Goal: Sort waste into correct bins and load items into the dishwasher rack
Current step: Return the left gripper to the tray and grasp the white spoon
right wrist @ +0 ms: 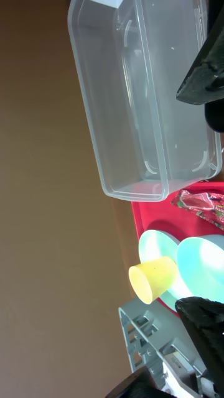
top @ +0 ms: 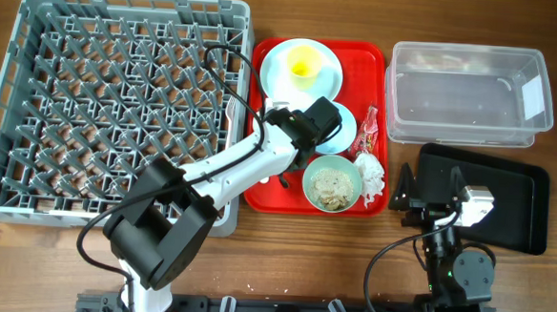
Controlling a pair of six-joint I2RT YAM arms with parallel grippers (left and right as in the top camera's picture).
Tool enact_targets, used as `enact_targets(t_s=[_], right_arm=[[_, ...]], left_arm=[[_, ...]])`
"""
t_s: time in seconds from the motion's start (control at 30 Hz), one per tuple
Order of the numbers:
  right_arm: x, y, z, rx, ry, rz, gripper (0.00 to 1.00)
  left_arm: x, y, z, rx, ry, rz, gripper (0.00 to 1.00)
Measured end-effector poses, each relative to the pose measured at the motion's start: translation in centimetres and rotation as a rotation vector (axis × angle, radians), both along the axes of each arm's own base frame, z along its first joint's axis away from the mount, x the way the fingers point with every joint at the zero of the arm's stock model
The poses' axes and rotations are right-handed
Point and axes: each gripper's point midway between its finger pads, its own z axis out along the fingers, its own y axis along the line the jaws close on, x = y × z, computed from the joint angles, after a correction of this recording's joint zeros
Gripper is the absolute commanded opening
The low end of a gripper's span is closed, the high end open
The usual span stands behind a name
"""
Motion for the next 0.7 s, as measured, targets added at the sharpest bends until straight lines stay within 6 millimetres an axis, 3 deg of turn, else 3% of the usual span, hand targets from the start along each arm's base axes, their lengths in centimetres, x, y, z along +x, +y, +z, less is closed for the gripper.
enact_targets(t_s=[0.53, 0.7], right_arm=[[0.0, 0.0, 0.0, 0.000, 0.000, 0.000, 1.00], [0.0, 0.0, 0.0, 0.000, 0.000, 0.000, 1.00]], left_arm=[[0.6, -0.8, 0.1, -0.043, -0.027, 0.019, 0.35], [1.6, 0.1, -0.3, 0.021, -0.074, 0.028, 0.35]])
